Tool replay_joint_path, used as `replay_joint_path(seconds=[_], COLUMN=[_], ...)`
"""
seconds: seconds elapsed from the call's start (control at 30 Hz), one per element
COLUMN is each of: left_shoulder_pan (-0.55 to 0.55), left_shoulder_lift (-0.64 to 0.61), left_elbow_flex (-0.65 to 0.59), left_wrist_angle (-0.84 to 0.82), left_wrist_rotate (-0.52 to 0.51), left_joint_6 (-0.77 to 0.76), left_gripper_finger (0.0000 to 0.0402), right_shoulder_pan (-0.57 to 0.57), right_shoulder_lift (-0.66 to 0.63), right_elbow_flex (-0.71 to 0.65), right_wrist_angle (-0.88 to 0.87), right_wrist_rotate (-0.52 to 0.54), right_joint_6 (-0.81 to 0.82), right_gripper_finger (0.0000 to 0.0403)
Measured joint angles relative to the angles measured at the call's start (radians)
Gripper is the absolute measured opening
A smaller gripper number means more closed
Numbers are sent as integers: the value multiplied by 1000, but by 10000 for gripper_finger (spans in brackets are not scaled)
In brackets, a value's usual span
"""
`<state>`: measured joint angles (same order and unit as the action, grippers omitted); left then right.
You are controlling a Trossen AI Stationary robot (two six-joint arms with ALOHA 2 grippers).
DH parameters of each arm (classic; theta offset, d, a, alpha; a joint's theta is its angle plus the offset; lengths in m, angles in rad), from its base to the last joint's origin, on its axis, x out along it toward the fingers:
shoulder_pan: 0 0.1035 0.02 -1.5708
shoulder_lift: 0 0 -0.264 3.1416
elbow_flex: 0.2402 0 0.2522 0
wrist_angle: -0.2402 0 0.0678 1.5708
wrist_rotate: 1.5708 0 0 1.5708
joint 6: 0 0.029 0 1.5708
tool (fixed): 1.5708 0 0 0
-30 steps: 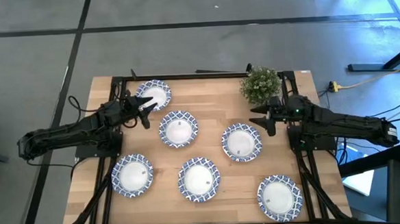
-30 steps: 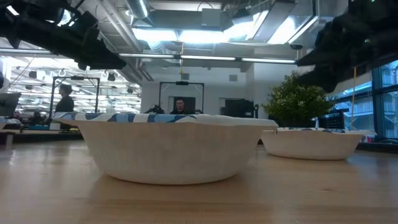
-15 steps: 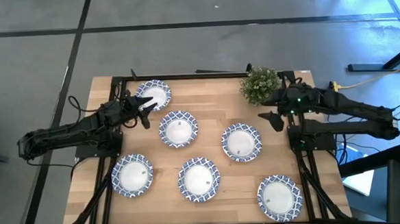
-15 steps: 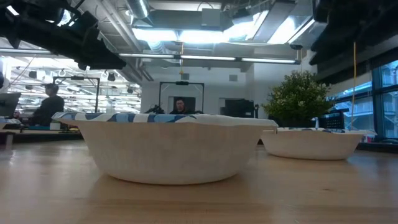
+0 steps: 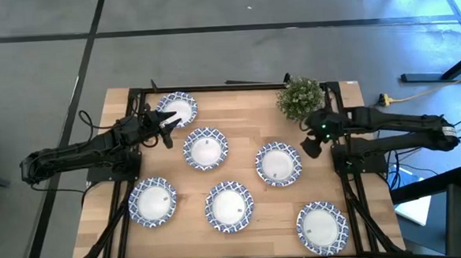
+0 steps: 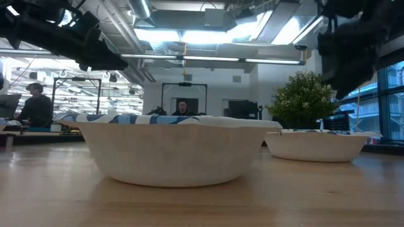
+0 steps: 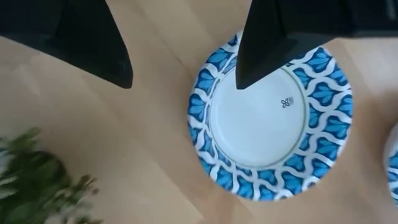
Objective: Nest bowls inside each other
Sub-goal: Stack the white patterned bowl on the other white patterned bowl
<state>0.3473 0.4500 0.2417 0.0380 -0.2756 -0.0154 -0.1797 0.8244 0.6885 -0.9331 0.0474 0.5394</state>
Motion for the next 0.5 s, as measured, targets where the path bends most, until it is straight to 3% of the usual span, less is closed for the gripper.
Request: replay_joint_path(seconds=[0.5], left_shoulder_pan=[0], left_shoulder_lift=[0], left_elbow_flex=[0], left_wrist_angle=[0], left_wrist_rotate=[0], left_joint_6=[0], left_gripper_finger=[149], right_shoulder_pan=[96], right_shoulder_lift=[216], right_elbow_flex=[-93], right_wrist_angle=[190], right_wrist_rotate=[-4], right_joint_6=[111], right_gripper_finger=[287])
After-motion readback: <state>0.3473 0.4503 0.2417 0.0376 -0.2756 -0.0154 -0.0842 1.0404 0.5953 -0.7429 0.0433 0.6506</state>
